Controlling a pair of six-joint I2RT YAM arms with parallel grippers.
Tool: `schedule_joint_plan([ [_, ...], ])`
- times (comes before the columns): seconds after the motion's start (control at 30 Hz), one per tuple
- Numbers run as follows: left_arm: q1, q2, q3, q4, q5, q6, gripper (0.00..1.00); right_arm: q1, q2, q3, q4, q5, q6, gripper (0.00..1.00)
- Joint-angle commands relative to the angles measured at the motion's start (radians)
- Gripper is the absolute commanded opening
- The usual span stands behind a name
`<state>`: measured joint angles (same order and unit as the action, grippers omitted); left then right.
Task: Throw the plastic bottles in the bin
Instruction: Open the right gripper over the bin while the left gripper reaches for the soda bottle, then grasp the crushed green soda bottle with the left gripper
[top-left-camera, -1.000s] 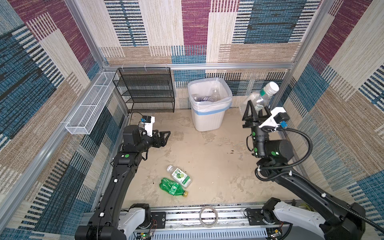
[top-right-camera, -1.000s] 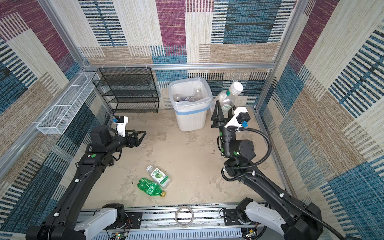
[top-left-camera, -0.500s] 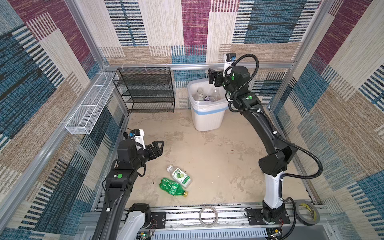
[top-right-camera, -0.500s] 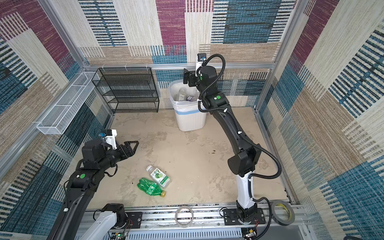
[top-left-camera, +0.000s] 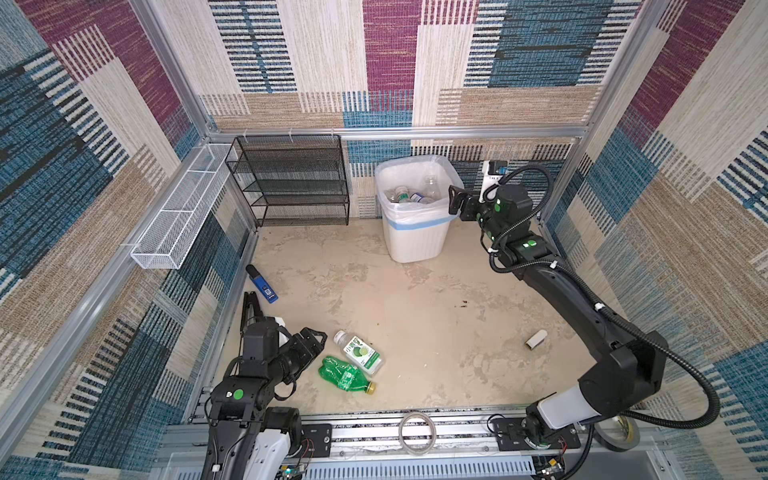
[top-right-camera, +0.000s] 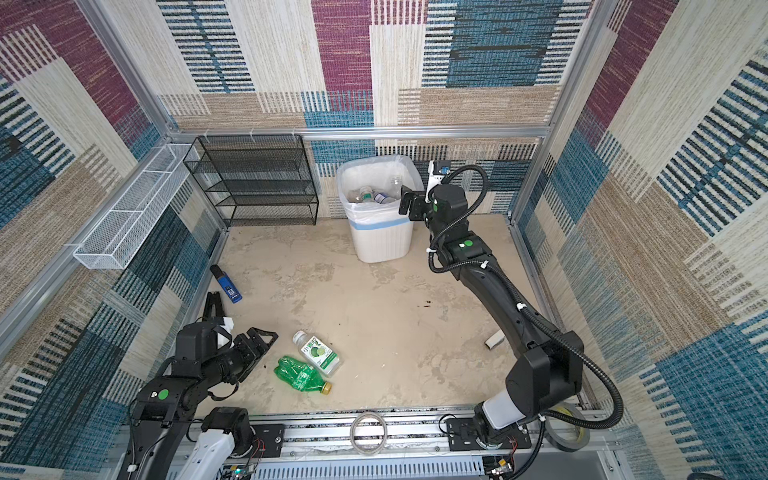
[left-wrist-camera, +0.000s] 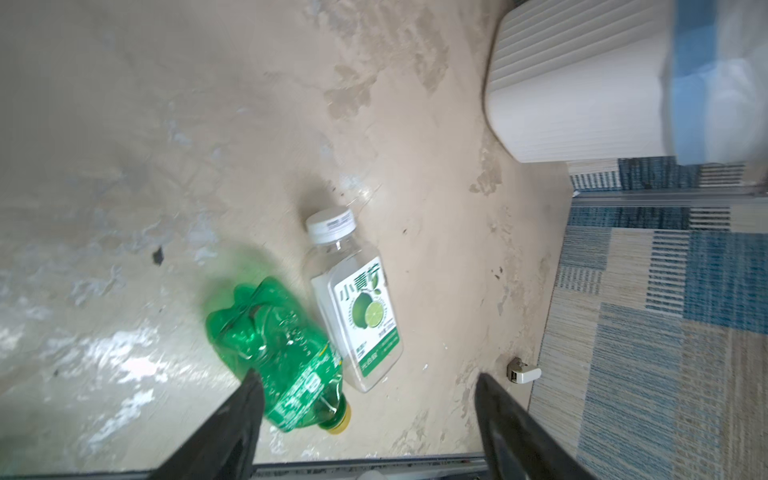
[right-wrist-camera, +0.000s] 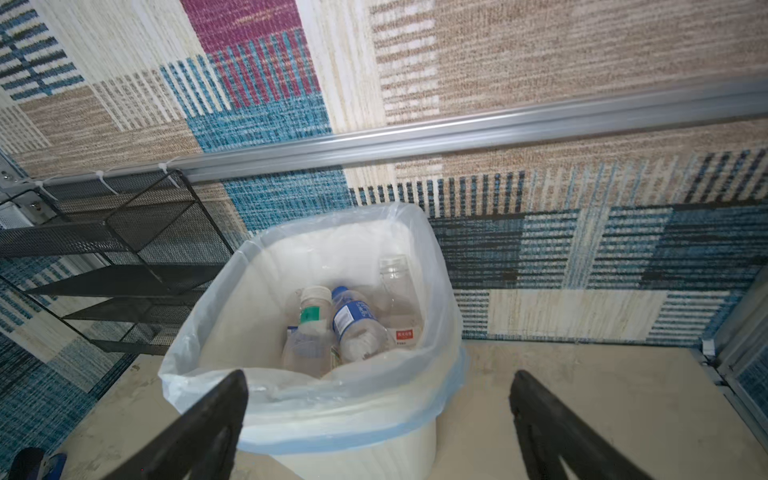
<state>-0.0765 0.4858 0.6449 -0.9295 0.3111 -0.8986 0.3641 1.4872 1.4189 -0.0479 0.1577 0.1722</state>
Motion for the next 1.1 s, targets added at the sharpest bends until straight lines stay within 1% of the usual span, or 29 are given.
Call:
schedule_joint_plan([
  [0.0,-0.003,-0.022,-0.037,-0.117,0.003,-0.074,0.81,-0.009,-0.059,-0.096,0.095,-0.017,0.050,0.99],
  [0.1,-0.008,-0.041,-0.086,-0.145,0.022,-0.099,0.81,-0.023,-0.106,-0.189,0.122,-0.030,0.084,0.99],
  [0.2,-0.015,-0.066,-0.147,-0.133,0.050,-0.144,0.81,-0.035,-0.129,-0.247,0.137,-0.044,0.111,0.99],
  [0.37,-0.035,-0.090,-0.218,-0.109,0.063,-0.187,0.81,-0.051,-0.126,-0.289,0.146,-0.064,0.133,0.99],
  [0.5,-0.056,-0.061,-0.271,-0.016,0.071,-0.222,0.81,-0.059,-0.109,-0.302,0.154,-0.079,0.150,0.99],
  [0.63,-0.090,0.047,-0.289,0.107,0.058,-0.217,0.80,-0.065,-0.096,-0.301,0.151,-0.083,0.154,0.99],
  [0.8,-0.127,0.258,-0.280,0.297,0.051,-0.184,0.80,-0.074,-0.099,-0.300,0.141,-0.077,0.159,0.99],
  [0.93,-0.146,0.396,-0.274,0.431,0.045,-0.165,0.80,-0.080,-0.105,-0.308,0.129,-0.075,0.159,0.99],
  [1.07,-0.161,0.507,-0.240,0.511,0.029,-0.123,0.75,-0.086,-0.111,-0.320,0.120,-0.070,0.163,0.99],
])
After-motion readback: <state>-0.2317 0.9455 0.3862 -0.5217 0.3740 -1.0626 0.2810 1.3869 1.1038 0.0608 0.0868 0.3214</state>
